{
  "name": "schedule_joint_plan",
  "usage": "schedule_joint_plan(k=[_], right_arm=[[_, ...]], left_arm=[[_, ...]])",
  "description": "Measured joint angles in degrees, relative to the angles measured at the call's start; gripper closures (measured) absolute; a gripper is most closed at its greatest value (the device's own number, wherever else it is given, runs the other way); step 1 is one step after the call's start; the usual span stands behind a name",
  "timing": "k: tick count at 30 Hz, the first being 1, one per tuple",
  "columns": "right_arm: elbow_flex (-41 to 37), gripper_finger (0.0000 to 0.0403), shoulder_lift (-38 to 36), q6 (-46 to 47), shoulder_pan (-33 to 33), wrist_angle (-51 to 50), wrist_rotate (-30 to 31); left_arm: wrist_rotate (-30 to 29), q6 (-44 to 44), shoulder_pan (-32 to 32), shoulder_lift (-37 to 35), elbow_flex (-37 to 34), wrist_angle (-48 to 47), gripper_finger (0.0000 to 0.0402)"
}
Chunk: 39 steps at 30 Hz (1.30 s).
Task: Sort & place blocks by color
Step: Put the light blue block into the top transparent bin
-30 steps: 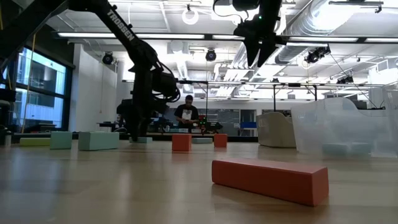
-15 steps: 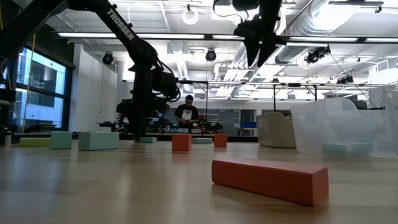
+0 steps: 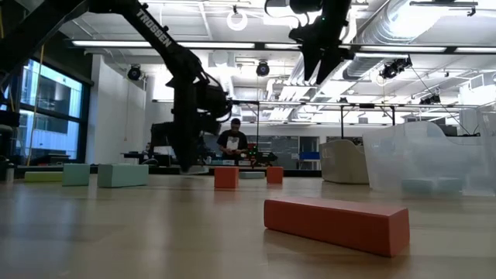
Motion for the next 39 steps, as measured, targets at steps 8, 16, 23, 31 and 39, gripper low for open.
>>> schedule_joint_plan(k=[8, 16, 23, 31, 39], right_arm=[[0.00, 0.0213, 0.00, 1.62, 0.00, 0.00, -6.65], [0.00, 0.0213, 0.00, 4.11, 0.04, 1.54, -10.18], [0.00, 0.0213, 0.00, 3.99, 0.04, 4.41, -14.72], [0.00, 0.0213, 0.00, 1.31, -0.07, 6.60, -15.21], [0.00, 0.0213, 0.01, 1.82, -2.11, 10.84, -15.85]], left_arm=[[2.50, -3.72, -2.61, -0.04, 4.10, 0.01, 0.0401], [2.07, -5.88, -7.43, -0.12, 11.62, 0.72, 0.0401], [2.06, -5.82, -10.08, -0.24, 20.25, 0.79, 0.0401], [2.59, -5.09, -10.43, -0.30, 29.68, 0.83, 0.0401], [3.36, -4.74, -10.82, -0.33, 35.99, 0.76, 0.0401]])
